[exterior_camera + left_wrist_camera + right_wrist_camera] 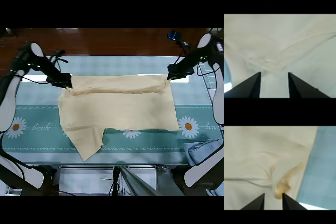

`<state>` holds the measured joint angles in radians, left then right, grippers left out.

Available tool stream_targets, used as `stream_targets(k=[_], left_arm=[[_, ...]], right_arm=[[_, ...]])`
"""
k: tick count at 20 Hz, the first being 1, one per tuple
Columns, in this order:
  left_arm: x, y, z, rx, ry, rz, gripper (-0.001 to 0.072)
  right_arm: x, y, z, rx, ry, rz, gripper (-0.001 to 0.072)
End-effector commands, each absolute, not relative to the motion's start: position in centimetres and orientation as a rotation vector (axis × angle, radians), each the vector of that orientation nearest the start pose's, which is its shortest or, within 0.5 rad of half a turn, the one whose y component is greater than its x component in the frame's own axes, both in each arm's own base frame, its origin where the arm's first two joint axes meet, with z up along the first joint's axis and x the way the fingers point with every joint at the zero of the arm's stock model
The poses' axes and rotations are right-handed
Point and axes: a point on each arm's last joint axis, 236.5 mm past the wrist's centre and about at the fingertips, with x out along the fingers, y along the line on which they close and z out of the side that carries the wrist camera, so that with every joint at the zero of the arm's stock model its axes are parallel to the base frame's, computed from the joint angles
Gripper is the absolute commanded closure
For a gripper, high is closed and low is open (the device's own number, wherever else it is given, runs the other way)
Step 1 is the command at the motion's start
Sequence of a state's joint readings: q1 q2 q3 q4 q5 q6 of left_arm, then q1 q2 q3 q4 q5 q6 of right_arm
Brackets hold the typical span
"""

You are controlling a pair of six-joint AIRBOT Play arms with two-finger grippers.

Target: Fold the shirts.

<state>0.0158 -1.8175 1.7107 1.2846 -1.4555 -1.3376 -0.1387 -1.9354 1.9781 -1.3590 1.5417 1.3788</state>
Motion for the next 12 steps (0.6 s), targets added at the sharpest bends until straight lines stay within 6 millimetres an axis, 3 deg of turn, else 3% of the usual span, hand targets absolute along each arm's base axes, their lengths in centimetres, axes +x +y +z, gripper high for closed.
stream_targets(k=[1, 2, 4, 5, 6, 8, 9, 12], left_arm=[[42.8, -0.7, 0.4, -0.143, 1.505, -0.303, 0.0291], [41.4, 0.5, 1.3, -0.211, 1.496, -0.288, 0.0291], [37.0, 2.1, 1.4, -0.345, 1.513, -0.255, 0.029], [34.4, 2.0, 0.8, -0.403, 1.529, -0.268, 0.0267], [31.6, 1.3, 0.0, -0.467, 1.54, -0.288, 0.016], [27.2, -0.5, -2.3, -0.582, 1.526, -0.292, 0.0043], [25.1, -1.5, -3.5, -0.639, 1.521, -0.286, 0.0012], [20.4, -3.5, -6.3, -0.728, 1.553, -0.276, 0.0012]], right_arm=[[45.3, -7.2, 1.5, 0.086, 1.525, 0.098, 0.0404], [43.9, -9.2, 2.4, 0.12, 1.527, 0.052, 0.0405], [40.7, -11.3, 3.0, 0.224, 1.528, 0.013, 0.042], [39.2, -11.3, 2.7, 0.298, 1.513, 0.024, 0.042], [38.0, -10.9, 2.4, 0.36, 1.49, 0.051, 0.0419], [35.9, -9.7, 1.5, 0.463, 1.436, 0.105, 0.0412], [35.1, -9.0, 1.2, 0.514, 1.418, 0.132, 0.041], [34.0, -7.8, 0.9, 0.606, 1.39, 0.183, 0.0357]])
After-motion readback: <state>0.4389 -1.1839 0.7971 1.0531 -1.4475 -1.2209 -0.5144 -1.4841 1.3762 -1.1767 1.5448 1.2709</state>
